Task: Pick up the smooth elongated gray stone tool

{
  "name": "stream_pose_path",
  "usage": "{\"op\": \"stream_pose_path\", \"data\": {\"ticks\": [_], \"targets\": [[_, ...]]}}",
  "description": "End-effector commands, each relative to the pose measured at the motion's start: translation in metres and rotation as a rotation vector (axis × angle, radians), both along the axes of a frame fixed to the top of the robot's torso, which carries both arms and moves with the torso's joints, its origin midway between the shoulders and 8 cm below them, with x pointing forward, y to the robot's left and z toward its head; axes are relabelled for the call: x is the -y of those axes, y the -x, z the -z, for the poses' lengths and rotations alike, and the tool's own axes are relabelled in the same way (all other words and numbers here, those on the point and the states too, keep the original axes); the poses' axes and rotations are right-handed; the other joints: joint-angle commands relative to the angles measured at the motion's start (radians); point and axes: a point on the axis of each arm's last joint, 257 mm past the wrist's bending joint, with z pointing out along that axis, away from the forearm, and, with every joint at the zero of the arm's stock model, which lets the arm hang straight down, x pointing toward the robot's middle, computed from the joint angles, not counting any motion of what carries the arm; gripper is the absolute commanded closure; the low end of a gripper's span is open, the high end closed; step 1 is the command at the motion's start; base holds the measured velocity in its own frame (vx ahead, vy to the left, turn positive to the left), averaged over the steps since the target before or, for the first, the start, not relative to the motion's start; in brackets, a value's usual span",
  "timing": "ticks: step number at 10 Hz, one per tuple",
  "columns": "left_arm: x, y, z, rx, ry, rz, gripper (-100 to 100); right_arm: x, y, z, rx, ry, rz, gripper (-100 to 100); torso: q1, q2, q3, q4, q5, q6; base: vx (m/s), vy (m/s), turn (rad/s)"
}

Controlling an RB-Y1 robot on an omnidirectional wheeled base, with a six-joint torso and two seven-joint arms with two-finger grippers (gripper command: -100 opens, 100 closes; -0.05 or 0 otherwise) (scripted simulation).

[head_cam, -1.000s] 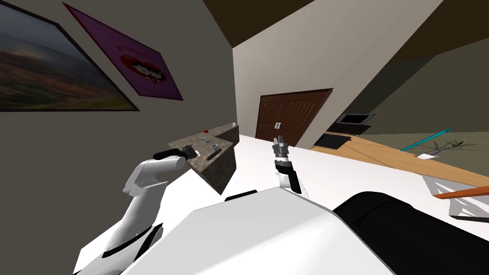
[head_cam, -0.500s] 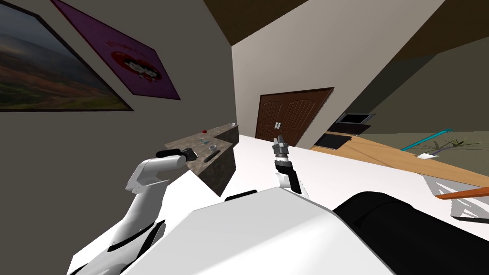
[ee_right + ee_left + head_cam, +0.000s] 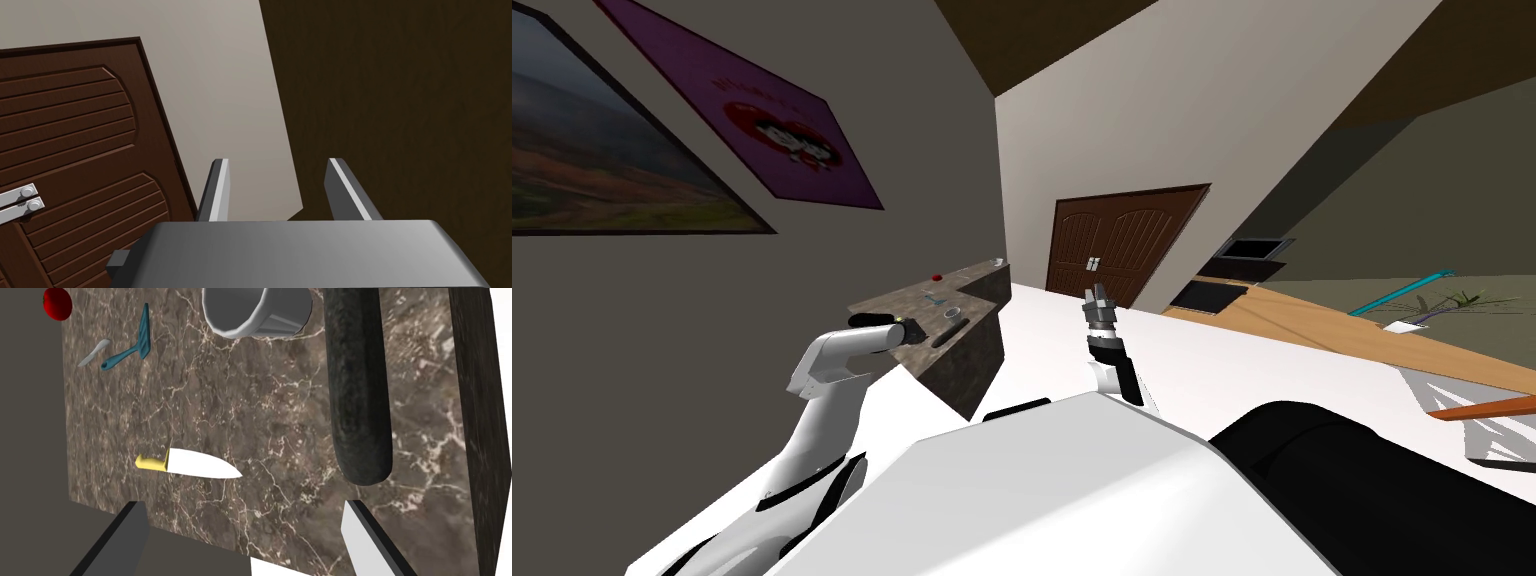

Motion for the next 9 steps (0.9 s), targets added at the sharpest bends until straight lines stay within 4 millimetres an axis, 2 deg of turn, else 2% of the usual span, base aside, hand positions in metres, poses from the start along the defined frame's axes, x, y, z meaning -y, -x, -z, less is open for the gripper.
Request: {"op": "stream_pose_path", "data": {"ticks": [1, 4, 5, 8, 9], "targets": [[0.001, 0.007, 0.009, -0.044, 0.022, -0.019, -100, 0.000, 0.000, 0.000, 0.000, 0.000, 0.000, 0, 0.000, 0.000, 0.000, 0.000, 0.000, 0.000, 0.088, -0.019, -0.010], [0.003, 0.019, 0.026, -0.115, 0.059, -0.050, -100, 0.000, 0.000, 0.000, 0.000, 0.000, 0.000, 0, 0.001, 0.003, 0.001, 0.001, 0.000, 0.000, 0.057, -0.007, -0.009], [0.005, 0.026, 0.038, -0.160, 0.089, -0.076, -100, 0.000, 0.000, 0.000, 0.000, 0.000, 0.000, 0, 0.001, 0.002, 0.001, 0.000, 0.000, 0.000, 0.116, -0.029, -0.024], [0.009, 0.040, 0.054, -0.233, 0.121, -0.105, -100, 0.000, 0.000, 0.000, 0.000, 0.000, 0.000, 0, 0.001, 0.000, 0.000, 0.000, 0.000, 0.000, 0.097, -0.010, -0.011], [0.013, 0.049, 0.067, -0.283, 0.146, -0.128, -100, 0.000, 0.000, 0.000, 0.000, 0.000, 0.000, 0, 0.002, 0.001, 0.000, 0.000, 0.000, 0.000, 0.111, 0.006, -0.020]]}}
